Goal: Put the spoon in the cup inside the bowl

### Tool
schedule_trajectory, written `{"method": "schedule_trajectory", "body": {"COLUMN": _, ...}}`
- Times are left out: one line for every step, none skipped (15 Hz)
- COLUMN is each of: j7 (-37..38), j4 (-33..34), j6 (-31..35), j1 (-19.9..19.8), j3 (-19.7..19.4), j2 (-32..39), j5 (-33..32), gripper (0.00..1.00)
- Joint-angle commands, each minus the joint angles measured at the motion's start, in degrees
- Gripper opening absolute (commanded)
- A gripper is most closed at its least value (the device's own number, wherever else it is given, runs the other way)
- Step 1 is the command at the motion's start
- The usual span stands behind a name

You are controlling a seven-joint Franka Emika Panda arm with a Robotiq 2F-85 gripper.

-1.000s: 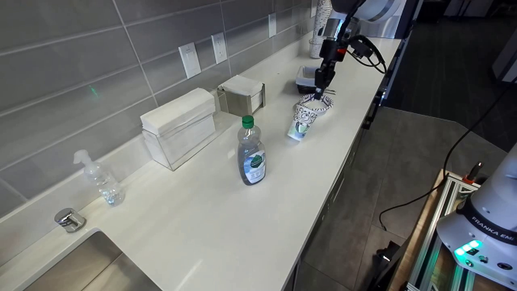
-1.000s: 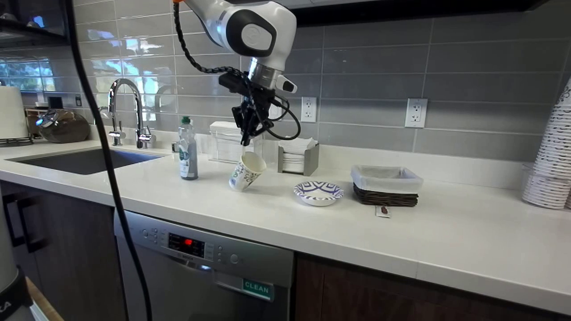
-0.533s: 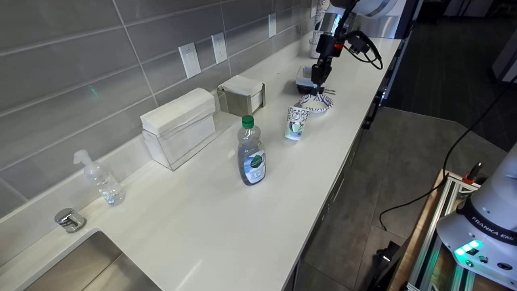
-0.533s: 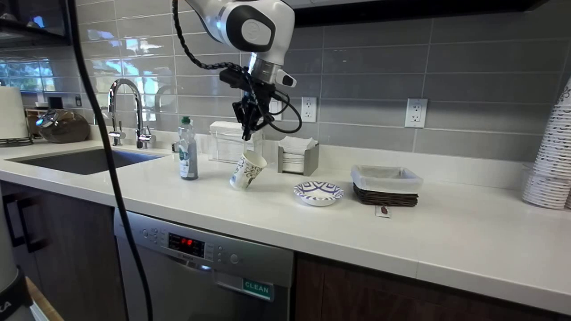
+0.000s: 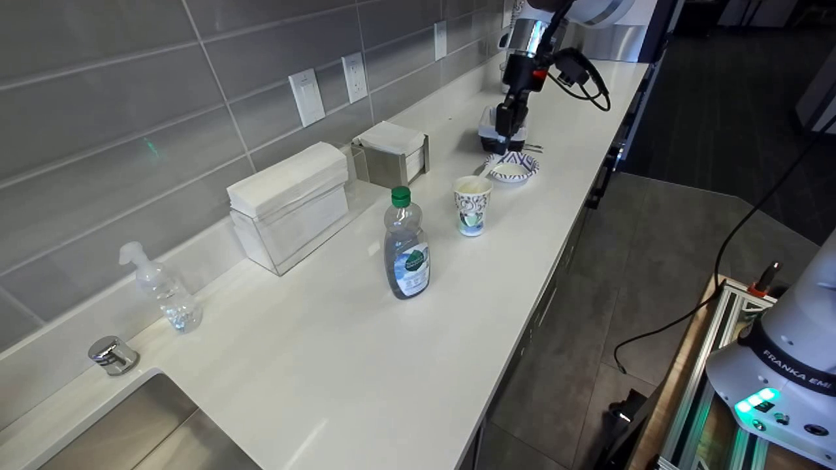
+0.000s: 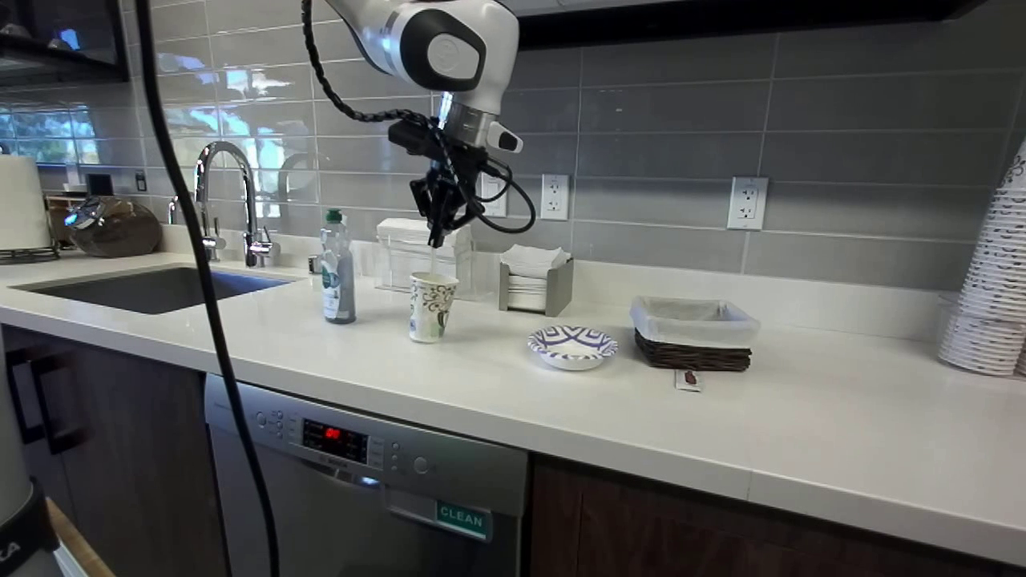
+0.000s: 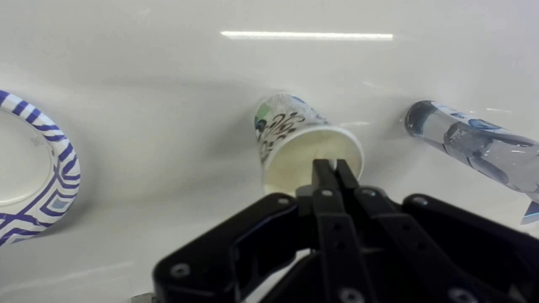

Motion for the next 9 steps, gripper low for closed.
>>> {"method": "schedule_trajectory", "body": {"j7": -0.5, "j4": 1.0, "j6": -1.3, "j1": 0.4, "j3": 0.2, "j2": 0.8, "j5": 0.3, "gripper": 0.01}}
{"method": "schedule_trajectory", "body": {"j7": -0.4, "j4": 0.9, "j6": -1.2, "j1": 0.4, "j3": 0.2, "j2": 0.7, "j5": 0.2, "gripper": 0.01}}
{"method": "schedule_trajectory", "body": {"j7": -0.4, "j4": 0.8, "j6": -1.2, "j1": 0.3, "j3": 0.2, "j2": 0.7, "j5": 0.3, "gripper": 0.01}}
{"method": "schedule_trajectory", "body": {"j7": -0.4, "j4": 0.8, "j6": -1.1, "j1": 0.3, "j3": 0.2, "j2": 0.6, "j5": 0.3, "gripper": 0.01}}
{"method": "schedule_trajectory", "body": {"j7": -0.4, "j4": 0.7, "j6": -1.1, "j1": 0.3, "j3": 0.2, "j2": 0.6, "j5": 0.3, "gripper": 0.01}}
{"method": "schedule_trajectory", "body": {"j7": -0.3, "j4": 0.6, "j6": -1.1, "j1": 0.2, "j3": 0.2, "j2": 0.5, "j5": 0.3, "gripper": 0.01}}
{"method": "schedule_trajectory", "body": {"j7": -0.2, "j4": 0.6, "j6": -1.1, "j1": 0.2, "j3": 0.2, "j2": 0.4, "j5": 0.4, "gripper": 0.01}}
{"method": "schedule_trajectory", "body": {"j7": -0.2, "j4": 0.6, "j6": -1.2, "j1": 0.2, "j3": 0.1, "j2": 0.3, "j5": 0.5, "gripper": 0.01}}
{"method": "schedule_trajectory", "body": {"j7": 0.4, "j4": 0.6, "j6": -1.9, "j1": 0.2, "j3": 0.1, "j2": 0.0, "j5": 0.6, "gripper": 0.01}}
